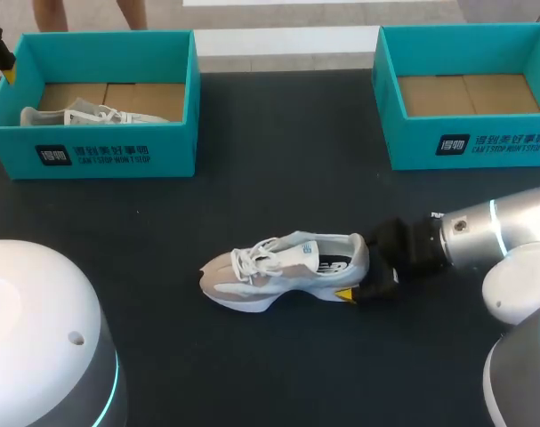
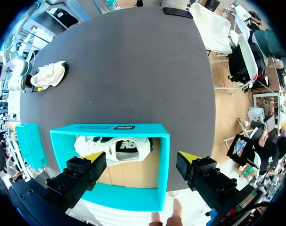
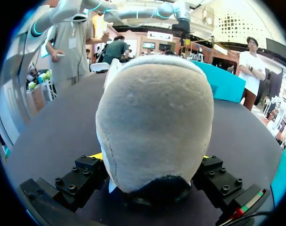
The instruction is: Take the shoe out of the shoebox, open the shoe tongue, remove and reinsert the insole, then place the shoe into the shoebox
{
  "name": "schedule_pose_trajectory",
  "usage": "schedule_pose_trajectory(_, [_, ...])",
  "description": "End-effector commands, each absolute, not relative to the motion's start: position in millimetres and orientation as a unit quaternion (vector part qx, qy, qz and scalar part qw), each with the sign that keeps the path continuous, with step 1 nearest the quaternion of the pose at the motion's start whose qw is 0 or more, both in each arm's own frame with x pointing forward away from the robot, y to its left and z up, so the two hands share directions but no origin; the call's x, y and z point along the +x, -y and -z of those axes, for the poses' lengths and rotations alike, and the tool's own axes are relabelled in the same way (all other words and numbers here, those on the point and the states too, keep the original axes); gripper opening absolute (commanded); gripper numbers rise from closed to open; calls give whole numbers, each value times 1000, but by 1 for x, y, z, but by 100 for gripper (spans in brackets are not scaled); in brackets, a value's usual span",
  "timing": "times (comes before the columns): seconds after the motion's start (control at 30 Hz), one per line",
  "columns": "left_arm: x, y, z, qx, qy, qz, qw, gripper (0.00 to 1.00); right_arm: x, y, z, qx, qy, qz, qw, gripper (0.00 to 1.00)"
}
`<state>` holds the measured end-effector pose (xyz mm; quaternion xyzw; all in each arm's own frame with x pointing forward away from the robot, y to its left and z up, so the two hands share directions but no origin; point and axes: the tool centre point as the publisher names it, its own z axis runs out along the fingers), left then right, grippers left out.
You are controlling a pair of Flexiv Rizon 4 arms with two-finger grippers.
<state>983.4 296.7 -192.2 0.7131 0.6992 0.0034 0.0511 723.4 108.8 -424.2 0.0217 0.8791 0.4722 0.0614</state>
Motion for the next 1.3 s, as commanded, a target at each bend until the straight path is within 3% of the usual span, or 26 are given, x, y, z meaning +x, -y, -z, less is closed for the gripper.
schedule_pose_trajectory(0.03, [983, -297, 192, 713, -699, -5, 51, 100, 724, -108, 424, 22, -880, -471, 61, 0])
schedule_pose_trajectory(0.2, [970, -259, 175, 594, -804, -20, -7, 100, 724, -108, 424, 22, -880, -471, 61, 0])
schedule_pose_trajectory(0.33, [977, -231, 171, 241, -962, -95, -84, 100, 724, -108, 424, 22, -880, -471, 61, 0])
schedule_pose_trajectory(0.4, [958, -230, 172, 35, -991, -105, -74, 100, 724, -108, 424, 22, -880, -471, 61, 0])
schedule_pose_trajectory(1.0, [958, -230, 172, 35, -991, -105, -74, 100, 724, -108, 424, 22, -880, -471, 61, 0])
schedule_pose_trajectory(1.3, [906, -169, 160, -203, -977, -3, -67, 100, 724, -108, 424, 22, -880, -471, 61, 0])
